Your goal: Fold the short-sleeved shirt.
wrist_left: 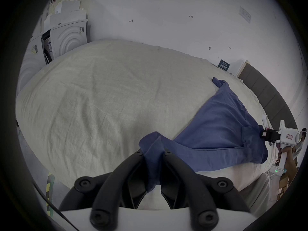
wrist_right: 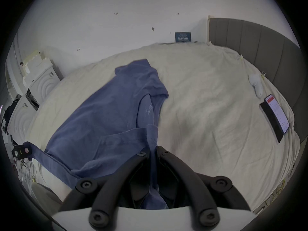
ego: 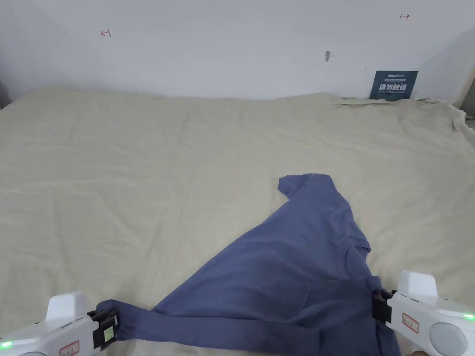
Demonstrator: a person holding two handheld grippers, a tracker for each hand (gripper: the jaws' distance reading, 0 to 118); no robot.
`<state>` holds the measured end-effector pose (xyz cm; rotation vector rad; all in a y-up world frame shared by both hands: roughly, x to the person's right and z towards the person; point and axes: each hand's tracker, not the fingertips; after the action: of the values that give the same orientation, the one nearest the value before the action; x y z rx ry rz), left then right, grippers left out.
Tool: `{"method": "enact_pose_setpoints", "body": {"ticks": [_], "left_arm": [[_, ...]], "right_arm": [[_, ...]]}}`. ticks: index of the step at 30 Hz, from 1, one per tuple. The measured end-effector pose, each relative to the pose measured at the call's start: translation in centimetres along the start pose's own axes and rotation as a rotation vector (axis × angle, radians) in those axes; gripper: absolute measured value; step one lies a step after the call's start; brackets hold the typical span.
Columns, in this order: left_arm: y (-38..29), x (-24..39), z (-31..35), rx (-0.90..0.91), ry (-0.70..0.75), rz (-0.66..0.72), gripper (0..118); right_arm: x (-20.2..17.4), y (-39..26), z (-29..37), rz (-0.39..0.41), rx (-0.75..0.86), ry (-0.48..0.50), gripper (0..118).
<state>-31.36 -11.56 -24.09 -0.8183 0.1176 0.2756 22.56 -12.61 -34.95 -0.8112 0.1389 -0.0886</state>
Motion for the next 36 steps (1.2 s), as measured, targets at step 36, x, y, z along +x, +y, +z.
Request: {"method": "enact_pose_setpoints", "body": {"ticks": [36], "left_arm": [[19.8,2.4,6.1,0.391,-0.122,0.008,11]], "right_arm": [[-2.2,18.4,12.5,0.014,0.513,0.155,4]]}}
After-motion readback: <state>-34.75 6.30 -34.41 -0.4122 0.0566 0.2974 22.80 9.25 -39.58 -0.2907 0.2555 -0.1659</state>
